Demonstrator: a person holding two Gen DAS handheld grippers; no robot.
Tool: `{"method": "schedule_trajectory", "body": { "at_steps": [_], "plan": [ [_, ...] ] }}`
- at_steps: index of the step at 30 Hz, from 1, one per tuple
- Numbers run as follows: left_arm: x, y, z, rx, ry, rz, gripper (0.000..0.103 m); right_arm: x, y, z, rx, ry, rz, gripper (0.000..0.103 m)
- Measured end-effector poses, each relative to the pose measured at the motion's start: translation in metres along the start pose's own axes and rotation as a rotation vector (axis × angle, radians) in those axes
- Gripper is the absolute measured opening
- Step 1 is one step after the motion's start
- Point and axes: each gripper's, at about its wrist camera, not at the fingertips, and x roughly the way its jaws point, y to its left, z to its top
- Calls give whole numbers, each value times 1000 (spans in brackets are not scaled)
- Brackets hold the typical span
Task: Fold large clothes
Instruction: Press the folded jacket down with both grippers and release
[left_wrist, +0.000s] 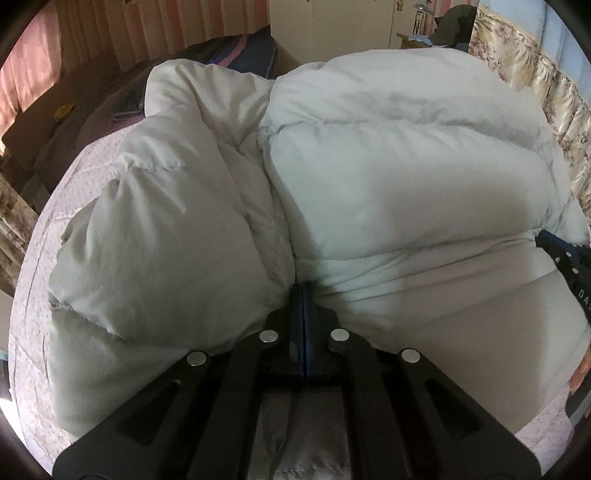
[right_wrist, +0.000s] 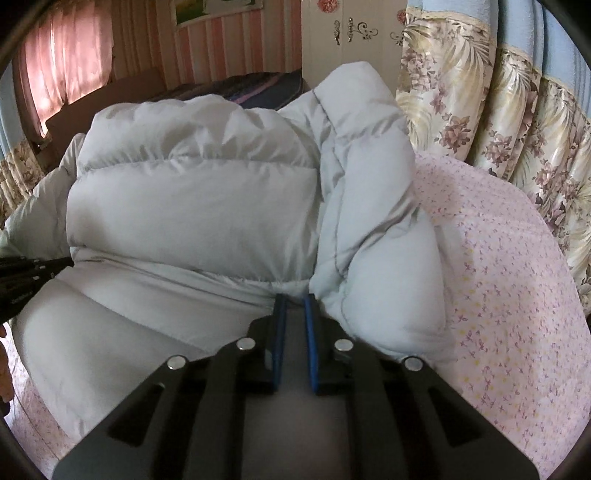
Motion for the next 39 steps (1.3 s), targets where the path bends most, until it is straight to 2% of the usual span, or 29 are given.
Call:
{"method": "schedule_trajectory", "body": {
  "at_steps": [7, 10, 11, 12, 14, 15, 16, 17, 18, 20, 21, 22, 23, 24, 25, 26, 29, 31, 35, 39],
  "plan": [
    [-1, -4, -1, 10, 9, 9, 3, 1, -1, -2, 2, -3, 6, 8],
    [-5, -13, 8, 20, 27, 52, 2, -4, -1, 1, 20, 6, 19, 9],
    [-8, -15, 11, 18, 32, 56, 2, -9, -1, 3, 34, 7, 33, 14],
    [-12, -16, 12, 15, 32, 53, 1, -19, -1, 6, 48, -5, 66, 15],
    [-30, -16, 14, 2, 7, 31, 17, -36, 1, 10, 63, -38, 117, 15],
    [-38, -17, 15, 1, -9, 25, 38, -49, 6, 15, 57, -63, 139, 15],
    [-52, -19, 17, 5, -47, 22, 57, -56, 10, 20, 45, -78, 150, 21],
    [-58, -21, 18, 10, -69, 25, 64, -61, 15, 25, 32, -90, 160, 32],
    [-69, -25, 22, 29, -104, 32, 65, -63, 20, 32, 17, -96, 168, 35],
    [-81, -36, 35, 72, -133, 19, 65, -61, 33, 48, -26, -100, 163, 35],
    [-81, -41, 43, 91, -133, 17, 57, -56, 42, 59, -62, -92, 140, 35],
    [-79, -44, 53, 103, -123, 18, 41, -50, 47, 66, -79, -81, 121, 34],
    [-71, -44, 63, 108, -99, 11, 31, -43, 48, 75, -86, -62, 107, 33],
    [-56, -37, 77, 94, -59, 1, 13, -35, 50, 82, -89, -39, 95, 33],
    [-44, -32, 86, 76, -18, -6, 0, -26, 51, 88, -94, -12, 73, 32],
    [-25, -22, 97, 40, 39, 12, 0, -18, 52, 92, -101, 11, 47, 31],
    [5, -8, 105, 7, 108, 64, 0, 14, 44, 97, -97, 114, -15, 24],
    [22, 0, 102, -16, 165, 54, 0, 28, 39, 96, -87, 161, -25, 20],
    [34, 2, 96, 1, 197, 61, 0, 46, 43, 92, -122, 224, -66, 19],
    [40, 4, 91, 54, 214, 67, 0, 51, 47, 88, -168, 251, -88, 19]
  ]
}}
